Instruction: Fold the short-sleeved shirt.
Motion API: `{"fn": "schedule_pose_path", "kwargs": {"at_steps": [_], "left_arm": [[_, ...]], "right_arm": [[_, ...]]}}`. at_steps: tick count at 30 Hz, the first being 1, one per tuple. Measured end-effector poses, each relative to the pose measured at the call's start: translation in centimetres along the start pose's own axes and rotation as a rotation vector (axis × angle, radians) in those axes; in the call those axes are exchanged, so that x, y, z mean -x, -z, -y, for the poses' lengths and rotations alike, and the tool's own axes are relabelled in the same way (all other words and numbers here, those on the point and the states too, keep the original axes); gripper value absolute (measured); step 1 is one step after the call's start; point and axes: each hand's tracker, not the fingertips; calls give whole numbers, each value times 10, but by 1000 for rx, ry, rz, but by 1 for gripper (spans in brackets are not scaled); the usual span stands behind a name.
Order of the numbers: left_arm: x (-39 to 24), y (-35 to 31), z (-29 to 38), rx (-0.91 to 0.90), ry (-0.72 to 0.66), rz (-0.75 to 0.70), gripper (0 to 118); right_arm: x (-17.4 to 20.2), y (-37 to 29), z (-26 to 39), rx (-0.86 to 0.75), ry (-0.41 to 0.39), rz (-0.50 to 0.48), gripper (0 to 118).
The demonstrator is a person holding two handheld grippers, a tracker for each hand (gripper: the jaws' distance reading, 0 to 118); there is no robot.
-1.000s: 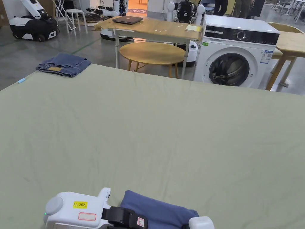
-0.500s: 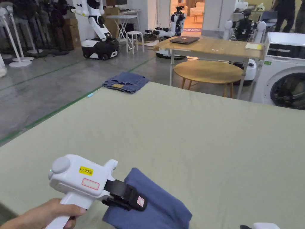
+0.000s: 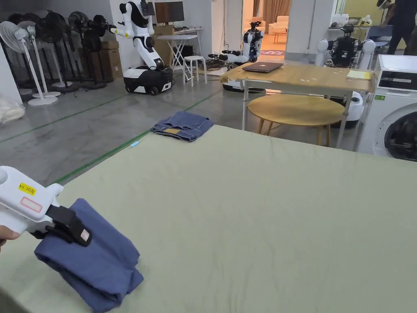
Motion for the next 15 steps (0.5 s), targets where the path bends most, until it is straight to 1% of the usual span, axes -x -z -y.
{"fn": "schedule_pose_path", "kwargs": {"at_steps": [2,7,9,10,12,13,15], "left_arm": [[9,11,-1,40,-21,-59,20],[24,33,-4,43,-79,-160,20],[23,30,0,57,-87,-186,28],[21,28,0,70,-81,-199,34],[19,16,3,40,-38,-226,48],[16,10,3,35,-29,-270,54],[9,-3,5,-13,2,-327,54]], "right_arm": [[-1,1,1,6,3,5,0],[-4,2,3,21,1,13,0],[-5,2,3,27,1,19,0],[-6,2,3,28,-1,19,0],[-7,1,2,27,-1,20,0],[-8,1,2,25,1,20,0],[-7,2,2,21,3,19,0]]}}
